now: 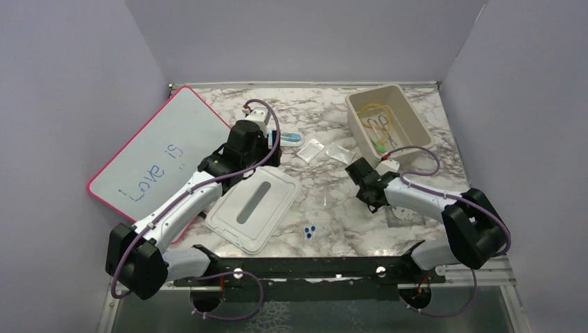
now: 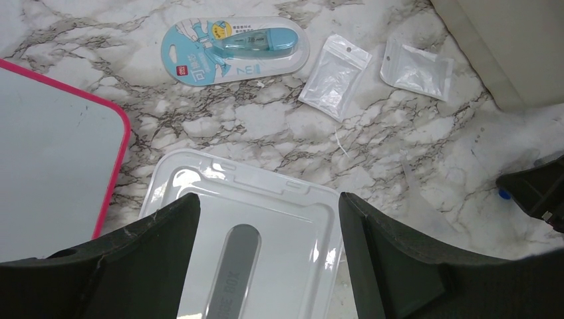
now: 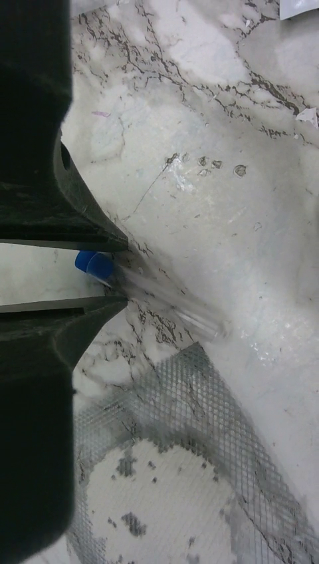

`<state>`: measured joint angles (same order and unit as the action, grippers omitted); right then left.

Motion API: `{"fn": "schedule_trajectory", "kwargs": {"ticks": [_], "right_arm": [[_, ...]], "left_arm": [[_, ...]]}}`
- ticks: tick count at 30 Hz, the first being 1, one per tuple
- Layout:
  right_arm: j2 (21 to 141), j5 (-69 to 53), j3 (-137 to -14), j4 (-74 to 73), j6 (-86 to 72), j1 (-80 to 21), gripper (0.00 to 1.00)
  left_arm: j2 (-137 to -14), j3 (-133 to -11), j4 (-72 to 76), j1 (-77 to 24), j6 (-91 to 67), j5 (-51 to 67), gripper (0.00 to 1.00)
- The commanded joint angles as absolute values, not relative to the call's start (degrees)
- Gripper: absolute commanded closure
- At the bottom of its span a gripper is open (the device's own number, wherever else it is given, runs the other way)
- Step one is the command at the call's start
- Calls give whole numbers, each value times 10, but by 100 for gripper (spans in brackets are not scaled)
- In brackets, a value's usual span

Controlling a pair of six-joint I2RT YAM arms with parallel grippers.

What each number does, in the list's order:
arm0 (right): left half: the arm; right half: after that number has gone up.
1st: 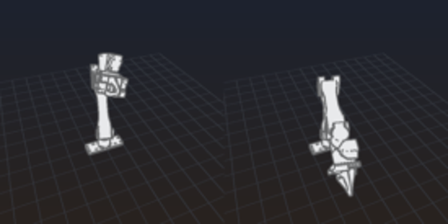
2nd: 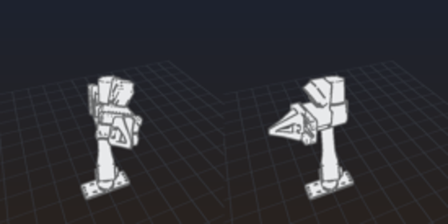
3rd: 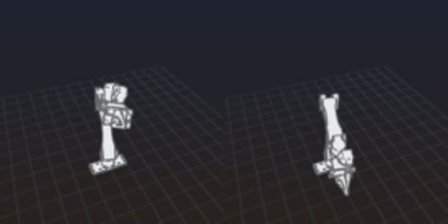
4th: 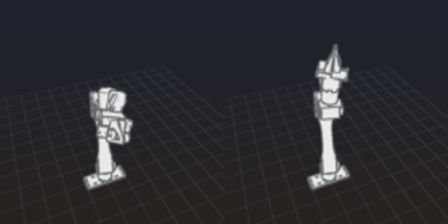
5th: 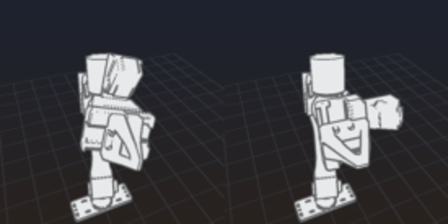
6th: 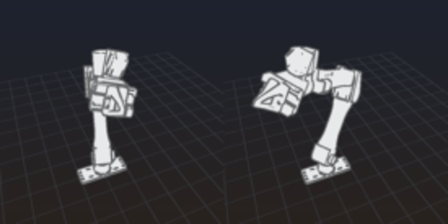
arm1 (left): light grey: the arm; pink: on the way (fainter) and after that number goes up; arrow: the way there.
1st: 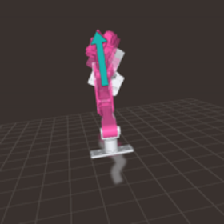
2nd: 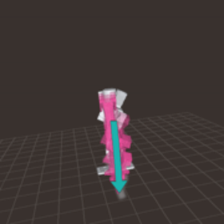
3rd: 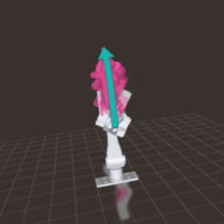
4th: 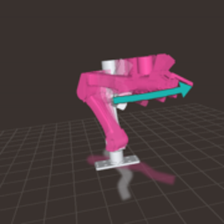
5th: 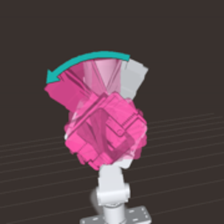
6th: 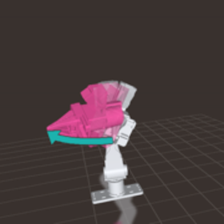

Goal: Organize the chemistry lab equipment

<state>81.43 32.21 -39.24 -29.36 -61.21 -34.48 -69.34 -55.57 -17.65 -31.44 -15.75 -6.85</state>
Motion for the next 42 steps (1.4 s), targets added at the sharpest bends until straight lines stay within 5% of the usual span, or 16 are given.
{"fn": "schedule_trajectory", "kwargs": {"ticks": [1,7,17,25,32,42], "right_arm": [[822,312,-378,-275,-611,-342,69],[796,287,-364,-270,-605,-342,85],[651,204,-349,-225,-472,-342,87],[551,-45,-364,-83,-281,-342,82],[558,-273,-391,23,-211,-342,82],[588,-401,-414,50,-144,-342,81]], "left_arm": [[-697,-550,-162,-310,-150,-60,21],[-701,-551,-160,-310,-157,-51,21],[-704,-551,-150,-310,-182,-2,20],[-703,-567,-126,-310,-211,133,2],[-717,-567,-42,-310,-327,303,1],[-744,-540,56,-313,-506,433,26]]}}
